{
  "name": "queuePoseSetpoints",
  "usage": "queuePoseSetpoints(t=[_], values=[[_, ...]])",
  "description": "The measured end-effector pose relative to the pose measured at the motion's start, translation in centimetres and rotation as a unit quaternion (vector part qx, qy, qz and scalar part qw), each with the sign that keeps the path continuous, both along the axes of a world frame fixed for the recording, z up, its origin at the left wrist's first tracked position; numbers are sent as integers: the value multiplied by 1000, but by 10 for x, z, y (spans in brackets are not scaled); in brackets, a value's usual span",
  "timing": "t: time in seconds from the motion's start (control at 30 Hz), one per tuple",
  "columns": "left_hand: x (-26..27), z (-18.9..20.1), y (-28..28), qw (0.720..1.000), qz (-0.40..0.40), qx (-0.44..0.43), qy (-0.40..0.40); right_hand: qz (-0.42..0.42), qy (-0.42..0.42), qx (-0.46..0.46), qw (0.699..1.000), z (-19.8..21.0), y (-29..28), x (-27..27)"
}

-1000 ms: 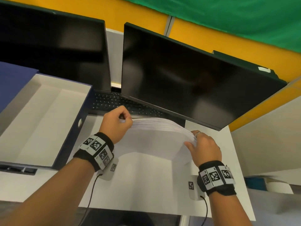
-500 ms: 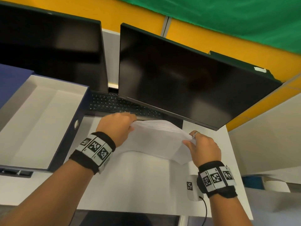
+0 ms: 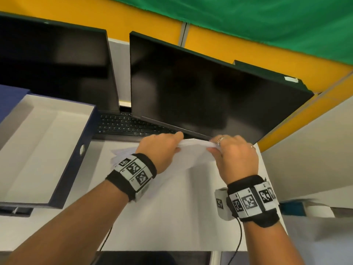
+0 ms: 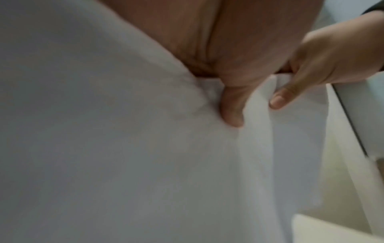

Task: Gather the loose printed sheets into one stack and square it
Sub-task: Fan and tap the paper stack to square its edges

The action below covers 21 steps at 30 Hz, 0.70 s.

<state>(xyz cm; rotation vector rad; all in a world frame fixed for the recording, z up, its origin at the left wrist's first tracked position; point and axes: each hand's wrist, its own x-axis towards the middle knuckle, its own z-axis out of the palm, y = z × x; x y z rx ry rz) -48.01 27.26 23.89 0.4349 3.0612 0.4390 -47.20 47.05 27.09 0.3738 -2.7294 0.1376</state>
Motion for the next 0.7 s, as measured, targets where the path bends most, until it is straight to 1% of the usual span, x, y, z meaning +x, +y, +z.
queuePoseSetpoints(t=[0.03,0.07,0.1,0.13,0.17,0.2,0.23,0.27,0.3,0.33,0.4,0.47,0.53,0.57,0.6,0.67,0.7], values=[[0,1,-5,999,27,39,10,-14,42,-41,998,3,1,-3],[-1,-1,-13,994,62,92,10,-45,80,-109,990,3,4,-5],[-2,-2,-21,983,97,159,0,-82,107,-199,971,2,6,-7],[-3,-4,-30,960,127,250,-18,-111,114,-299,941,-4,10,-10],[-3,-7,-37,924,147,351,-34,-133,84,-395,905,-12,11,-12],[-1,-8,-42,880,157,444,-54,-137,17,-483,865,-20,12,-13],[0,-7,-44,836,158,520,-77,-122,-64,-559,818,-28,10,-13],[1,-9,-45,795,150,580,-95,-97,-139,-612,772,-35,7,-14],[1,-11,-44,770,148,613,-98,-77,-191,-634,746,-37,4,-15],[0,-13,-41,761,152,625,-89,-59,-203,-638,741,-35,0,-15],[-2,-19,-34,765,173,619,-44,-28,-181,-642,745,-30,-4,-14],[1,-23,-29,777,186,601,13,2,-145,-661,736,-26,-6,-12],[9,-29,-25,807,189,556,59,14,-120,-666,736,-31,-8,-7],[13,-37,-25,824,192,530,60,4,-122,-659,742,-38,-10,-3],[17,-46,-26,837,198,510,36,-11,-132,-650,749,-46,-13,1],[22,-62,-30,845,202,493,-40,-46,-170,-638,750,-61,-17,9],[23,-66,-32,846,198,491,-61,-63,-185,-632,750,-64,-19,10]])
